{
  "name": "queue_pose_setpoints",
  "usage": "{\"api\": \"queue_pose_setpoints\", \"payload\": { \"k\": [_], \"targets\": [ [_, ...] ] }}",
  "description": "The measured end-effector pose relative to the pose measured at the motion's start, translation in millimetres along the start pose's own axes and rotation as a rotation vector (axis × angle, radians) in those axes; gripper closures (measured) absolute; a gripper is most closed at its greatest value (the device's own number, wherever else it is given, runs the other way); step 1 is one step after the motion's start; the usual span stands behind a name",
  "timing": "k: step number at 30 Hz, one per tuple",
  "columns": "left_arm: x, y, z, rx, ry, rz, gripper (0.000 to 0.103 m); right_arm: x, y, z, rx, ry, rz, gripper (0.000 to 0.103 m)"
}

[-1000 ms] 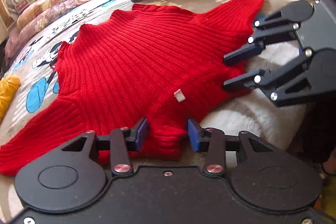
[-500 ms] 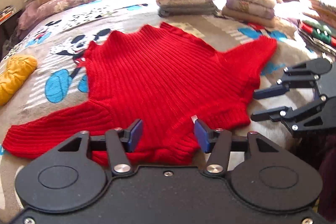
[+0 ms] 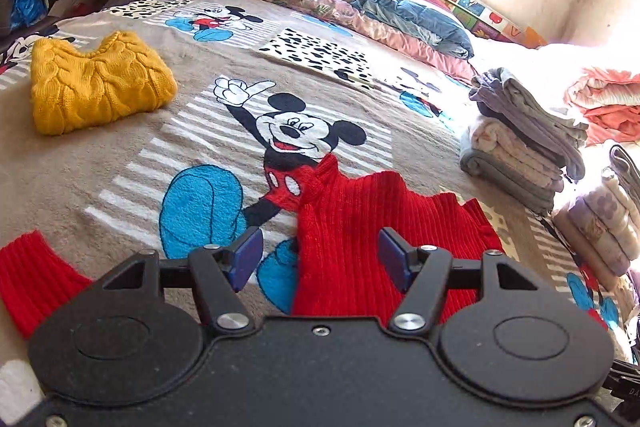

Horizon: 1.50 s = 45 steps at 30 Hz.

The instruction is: Fold clothes

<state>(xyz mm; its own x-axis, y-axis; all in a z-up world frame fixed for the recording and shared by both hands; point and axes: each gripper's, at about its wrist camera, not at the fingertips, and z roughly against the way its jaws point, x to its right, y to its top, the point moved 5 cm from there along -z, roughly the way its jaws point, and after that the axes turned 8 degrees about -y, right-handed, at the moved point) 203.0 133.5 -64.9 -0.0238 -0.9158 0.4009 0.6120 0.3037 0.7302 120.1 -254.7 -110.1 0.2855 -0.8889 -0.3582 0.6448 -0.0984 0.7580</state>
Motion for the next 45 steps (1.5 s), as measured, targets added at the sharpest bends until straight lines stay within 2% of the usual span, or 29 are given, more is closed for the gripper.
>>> {"api": "queue_pose_setpoints", "payload": {
  "k": [4,9,11,15,20,26,27,28,29,30,31,33,36,38,40,43,45],
  "targets": [
    [-12,22,-32,-0.022,-0.014,0.015,0.04,16,29,-23,0.009,0.002,-0.088,0.055],
    [-12,44,-72,-0.058,-0.072,-0.025,0.044,31,75,-69,-0.007,-0.009,-0.144,0.055],
    [-12,49,-87,-0.079,-0.104,-0.03,0.051,32,95,-94,-0.032,-0.013,-0.143,0.055],
    [-13,52,-109,-0.112,-0.138,-0.045,0.058,34,126,-143,-0.071,-0.017,-0.13,0.054],
    [-15,54,-129,-0.144,-0.162,-0.062,0.067,34,143,-193,-0.12,-0.037,-0.102,0.051],
    [-24,47,-142,-0.176,-0.191,-0.039,0.07,44,144,-228,-0.149,-0.074,-0.143,0.05],
    [-26,45,-144,-0.18,-0.197,-0.03,0.074,46,142,-231,-0.154,-0.062,-0.163,0.052],
    [-28,44,-145,-0.181,-0.195,-0.019,0.089,47,140,-234,-0.156,-0.042,-0.182,0.057],
    [-30,43,-146,-0.179,-0.197,-0.007,0.095,49,138,-236,-0.159,-0.022,-0.202,0.064],
    [-33,43,-145,-0.17,-0.223,0.026,0.095,50,136,-238,-0.161,-0.003,-0.219,0.084],
    [-37,44,-143,-0.157,-0.256,0.077,0.096,50,134,-238,-0.154,0.019,-0.233,0.093],
    [-49,50,-133,-0.117,-0.351,0.218,0.097,52,134,-230,-0.111,0.075,-0.287,0.094],
    [-63,59,-120,-0.055,-0.451,0.363,0.098,61,137,-200,0.038,0.137,-0.358,0.094],
    [-70,57,-126,-0.053,-0.45,0.417,0.098,70,138,-185,0.109,0.2,-0.425,0.094],
    [-78,50,-135,-0.073,-0.414,0.444,0.098,83,135,-188,0.102,0.192,-0.475,0.094],
    [-81,43,-145,-0.099,-0.35,0.424,0.098,105,123,-211,0.017,0.121,-0.544,0.094],
    [-79,42,-148,-0.105,-0.318,0.397,0.098,108,118,-223,-0.035,0.074,-0.543,0.093]
  ]
}}
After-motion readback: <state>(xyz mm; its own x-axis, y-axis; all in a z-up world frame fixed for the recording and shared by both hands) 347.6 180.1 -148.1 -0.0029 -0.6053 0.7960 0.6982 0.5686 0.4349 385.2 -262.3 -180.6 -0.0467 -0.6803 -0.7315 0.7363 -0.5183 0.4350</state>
